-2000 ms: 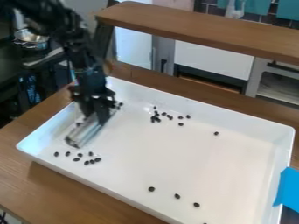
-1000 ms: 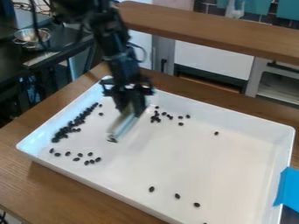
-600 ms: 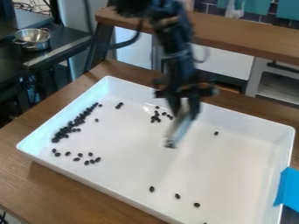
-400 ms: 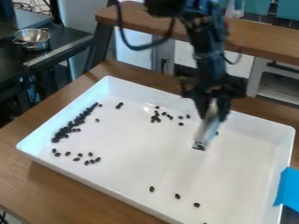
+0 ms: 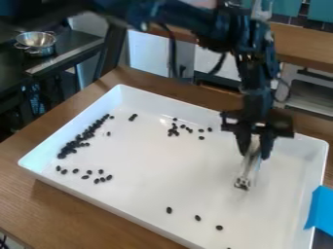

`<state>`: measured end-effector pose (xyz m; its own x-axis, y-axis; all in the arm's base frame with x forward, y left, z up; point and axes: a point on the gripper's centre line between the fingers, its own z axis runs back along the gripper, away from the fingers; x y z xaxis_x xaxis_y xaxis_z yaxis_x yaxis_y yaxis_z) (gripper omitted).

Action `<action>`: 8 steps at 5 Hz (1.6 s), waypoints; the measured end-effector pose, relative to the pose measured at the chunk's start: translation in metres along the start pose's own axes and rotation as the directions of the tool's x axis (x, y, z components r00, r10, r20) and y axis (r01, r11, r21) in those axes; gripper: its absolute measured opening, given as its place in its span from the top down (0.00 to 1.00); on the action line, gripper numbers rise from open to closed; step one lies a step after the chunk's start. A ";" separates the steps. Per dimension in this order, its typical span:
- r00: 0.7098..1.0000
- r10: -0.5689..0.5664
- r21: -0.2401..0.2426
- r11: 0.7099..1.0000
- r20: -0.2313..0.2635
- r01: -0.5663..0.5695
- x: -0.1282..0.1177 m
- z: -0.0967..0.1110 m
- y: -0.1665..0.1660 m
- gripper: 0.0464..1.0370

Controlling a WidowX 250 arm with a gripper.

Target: Sweep into pile

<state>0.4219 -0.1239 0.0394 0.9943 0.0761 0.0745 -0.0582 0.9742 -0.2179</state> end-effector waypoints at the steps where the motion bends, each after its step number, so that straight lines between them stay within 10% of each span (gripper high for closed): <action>1: 1.000 -0.009 0.018 1.000 0.029 0.009 0.004 -0.006 0.005 0.66; 8: 0.997 0.071 -0.020 0.997 -0.016 -0.072 0.016 0.019 0.114 0.66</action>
<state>0.4295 -0.0076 0.0345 0.9889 0.1421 0.0437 -0.1275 0.9618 -0.2422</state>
